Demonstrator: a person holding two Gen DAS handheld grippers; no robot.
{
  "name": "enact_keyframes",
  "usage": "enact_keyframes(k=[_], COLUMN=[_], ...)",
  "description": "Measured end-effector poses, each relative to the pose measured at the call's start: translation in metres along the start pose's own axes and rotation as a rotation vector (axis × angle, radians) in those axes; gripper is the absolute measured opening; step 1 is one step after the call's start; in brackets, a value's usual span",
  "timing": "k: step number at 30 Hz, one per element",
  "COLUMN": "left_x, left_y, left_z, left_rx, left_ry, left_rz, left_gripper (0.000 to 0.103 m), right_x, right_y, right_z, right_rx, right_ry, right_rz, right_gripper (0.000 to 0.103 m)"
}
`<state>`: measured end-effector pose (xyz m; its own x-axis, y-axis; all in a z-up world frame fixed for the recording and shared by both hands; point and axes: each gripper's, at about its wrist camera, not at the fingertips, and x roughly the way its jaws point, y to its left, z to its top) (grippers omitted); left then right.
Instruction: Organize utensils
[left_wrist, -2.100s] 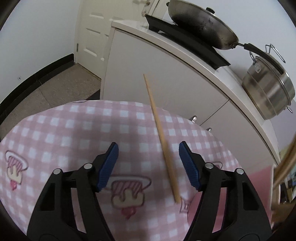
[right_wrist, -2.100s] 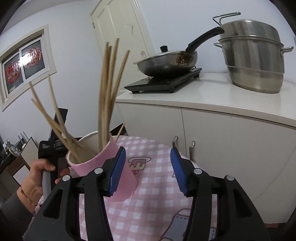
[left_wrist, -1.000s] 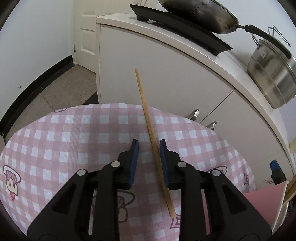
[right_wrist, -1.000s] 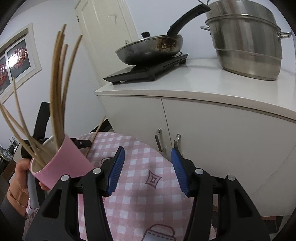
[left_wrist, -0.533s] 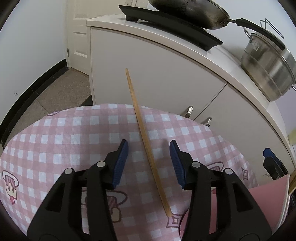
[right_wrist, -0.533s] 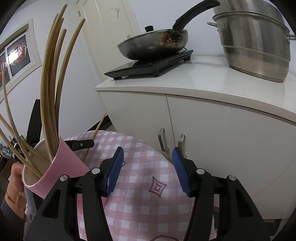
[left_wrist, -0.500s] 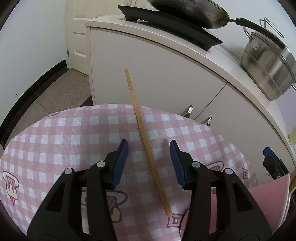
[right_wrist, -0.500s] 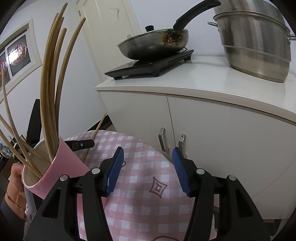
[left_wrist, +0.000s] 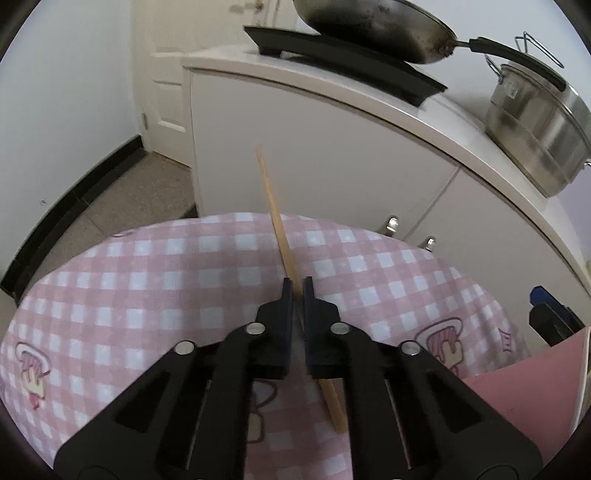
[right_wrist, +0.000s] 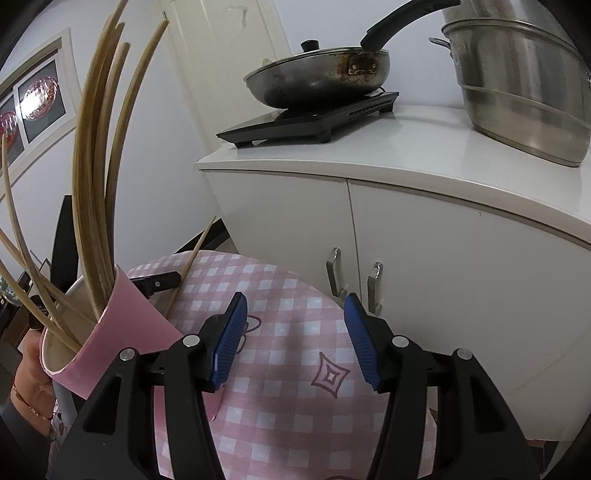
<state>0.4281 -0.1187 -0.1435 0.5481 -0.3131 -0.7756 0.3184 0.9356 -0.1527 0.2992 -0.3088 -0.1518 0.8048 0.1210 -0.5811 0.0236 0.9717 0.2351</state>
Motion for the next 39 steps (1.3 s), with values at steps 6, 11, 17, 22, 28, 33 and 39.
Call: enact_keyframes(k=[6,11,17,22,28,33,39], left_x=[-0.006,-0.018,-0.02,-0.002,-0.001,0.01,0.009], left_y=[0.012,0.022,0.014,0.007,0.005,-0.004,-0.005], left_z=[-0.013,-0.014,-0.004,0.001,0.003,0.007,0.006], left_rx=[-0.007,-0.069,-0.088,-0.094,-0.113,-0.063,-0.035], left_ry=[0.005,-0.008,-0.011,0.044,0.009,0.05,0.058], left_rz=[0.041,-0.043,-0.082,-0.094,-0.085,-0.01,0.01], left_gripper=[0.001,0.002,0.003,0.004,0.053,0.039,0.022], right_x=[0.001,0.002,0.003,0.005,0.006,0.007,0.007], right_y=[0.006,0.008,0.009,0.01,0.013,0.012,0.013], right_z=[0.0,-0.001,-0.001,-0.001,-0.003,-0.003,-0.003], right_rx=[-0.027,-0.032,-0.039,-0.043,-0.06,-0.05,-0.05], right_ry=[0.007,0.01,0.015,0.023,0.026,0.032,0.032], right_rz=[0.013,0.011,0.01,0.015,0.016,0.018,0.008], right_gripper=[0.052,0.052,0.052,0.052,0.052,0.052,0.052])
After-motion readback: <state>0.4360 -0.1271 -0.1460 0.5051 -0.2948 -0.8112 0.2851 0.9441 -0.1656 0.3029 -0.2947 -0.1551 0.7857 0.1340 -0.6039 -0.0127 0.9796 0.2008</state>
